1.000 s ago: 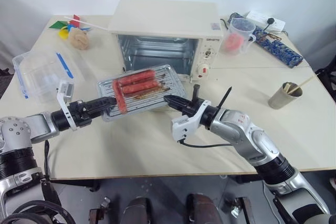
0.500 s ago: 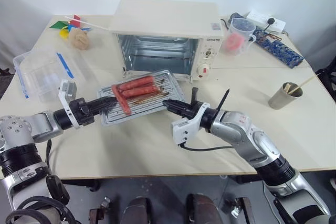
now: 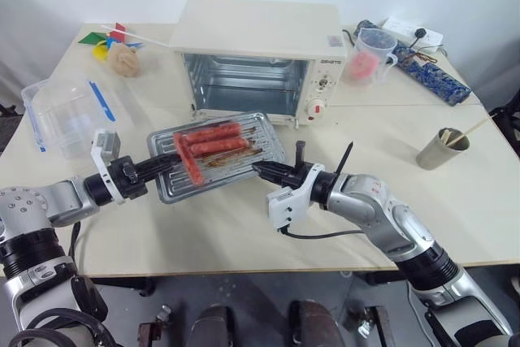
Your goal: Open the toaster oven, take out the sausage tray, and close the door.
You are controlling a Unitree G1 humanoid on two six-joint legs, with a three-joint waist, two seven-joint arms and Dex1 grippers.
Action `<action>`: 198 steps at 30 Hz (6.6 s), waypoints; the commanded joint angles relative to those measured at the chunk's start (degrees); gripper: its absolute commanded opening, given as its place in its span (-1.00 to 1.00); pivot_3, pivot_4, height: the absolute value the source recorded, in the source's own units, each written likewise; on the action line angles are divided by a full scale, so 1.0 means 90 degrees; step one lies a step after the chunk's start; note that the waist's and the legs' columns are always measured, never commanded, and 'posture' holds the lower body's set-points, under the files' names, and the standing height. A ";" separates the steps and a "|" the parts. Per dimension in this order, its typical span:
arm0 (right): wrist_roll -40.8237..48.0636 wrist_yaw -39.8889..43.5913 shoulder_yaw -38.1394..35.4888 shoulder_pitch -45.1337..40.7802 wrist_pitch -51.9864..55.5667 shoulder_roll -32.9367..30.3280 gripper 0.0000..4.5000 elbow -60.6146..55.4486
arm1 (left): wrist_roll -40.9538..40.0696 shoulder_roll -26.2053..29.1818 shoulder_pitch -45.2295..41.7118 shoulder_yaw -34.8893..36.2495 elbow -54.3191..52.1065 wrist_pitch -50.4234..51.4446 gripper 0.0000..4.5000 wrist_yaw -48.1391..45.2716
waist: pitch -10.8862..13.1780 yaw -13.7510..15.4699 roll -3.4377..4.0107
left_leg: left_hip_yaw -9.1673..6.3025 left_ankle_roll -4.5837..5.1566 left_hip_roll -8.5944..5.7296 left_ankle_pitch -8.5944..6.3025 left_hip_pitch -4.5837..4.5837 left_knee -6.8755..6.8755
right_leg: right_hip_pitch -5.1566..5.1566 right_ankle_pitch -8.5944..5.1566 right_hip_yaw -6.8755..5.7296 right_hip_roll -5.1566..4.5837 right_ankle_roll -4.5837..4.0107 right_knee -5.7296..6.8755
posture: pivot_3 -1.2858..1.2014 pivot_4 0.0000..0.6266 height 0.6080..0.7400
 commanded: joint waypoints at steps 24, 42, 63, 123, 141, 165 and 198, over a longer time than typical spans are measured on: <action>0.1631 0.1281 -0.0600 0.0094 0.0836 -0.0184 0.87 -0.1039 | -0.0927 -0.0436 0.0454 0.0198 0.0212 0.0033 -1.00 0.1498 | -0.0003 0.0017 -0.0005 | 0.0000 0.0000 0.0000 0.0000 0.0001 0.0001 | 0.0001 0.0000 0.0002 0.0000 0.0000 0.0000 | 0.03 -0.52 1.00; 0.4656 0.3393 -0.1811 -0.0183 0.3403 -0.1255 0.99 -0.1455 | -0.2316 -0.0223 0.0833 0.0612 0.0400 0.0033 -1.00 0.2262 | -0.0005 0.0031 -0.0008 | 0.0001 0.0006 -0.0002 -0.0004 0.0003 0.0005 | 0.0005 0.0000 0.0010 0.0000 0.0000 -0.0003 | 0.03 -0.52 1.00; 0.4090 0.3117 -0.1648 -0.0014 0.1621 -0.1390 -0.15 0.1572 | -0.5961 -0.0612 0.2950 0.1006 -0.1394 -0.2522 -1.00 0.4758 | -0.0006 0.0030 -0.0011 | -0.0018 0.0009 0.0002 -0.0006 0.0017 0.0003 | 0.0005 0.0001 0.0043 -0.0004 -0.0002 -0.0014 | 0.03 -0.52 1.00; 0.3689 0.2643 -0.1571 -0.3078 0.0046 -0.0099 -0.99 0.4706 | -0.5961 -0.1053 0.4152 0.1775 -0.1724 -0.3385 -1.00 0.5034 | -0.0006 0.0020 -0.0011 | -0.0001 0.0011 0.0003 -0.0007 0.0011 0.0005 | 0.0016 0.0002 0.0043 0.0002 -0.0005 -0.0055 | 0.03 -0.52 1.00; 0.3988 0.3107 -0.1695 -0.4300 -0.0535 0.0048 -0.99 0.6066 | -0.5961 -0.0336 0.3797 0.0975 -0.1744 -0.2594 -1.00 0.4300 | -0.0004 -0.0010 -0.0007 | 0.0005 0.0011 0.0004 -0.0007 0.0011 -0.0014 | 0.0010 0.0002 0.0046 0.0003 -0.0005 -0.0059 | 0.03 -0.52 1.00; 0.6700 0.4619 -0.2833 0.0508 0.3618 -0.1885 0.74 -0.0273 | -0.4050 0.0810 -0.0139 -0.2730 0.1312 -0.0762 -1.00 0.2384 | -0.0004 0.0054 -0.0008 | 0.0041 0.0012 -0.0009 -0.0006 0.0009 -0.0019 | 0.0008 0.0003 0.0044 0.0005 -0.0003 -0.0060 | 0.03 -0.52 1.00; 0.6651 0.3780 -0.3927 0.1866 0.3898 -0.2567 1.00 -0.0383 | 0.2769 -0.0269 -0.2856 -0.4024 0.4201 -0.2279 0.52 -0.2269 | -0.0008 0.0414 -0.0001 | 0.0049 0.0036 -0.0012 0.0005 0.0008 0.0025 | 0.0036 0.0005 0.0045 0.0007 -0.0003 -0.0067 | 0.03 -0.52 1.00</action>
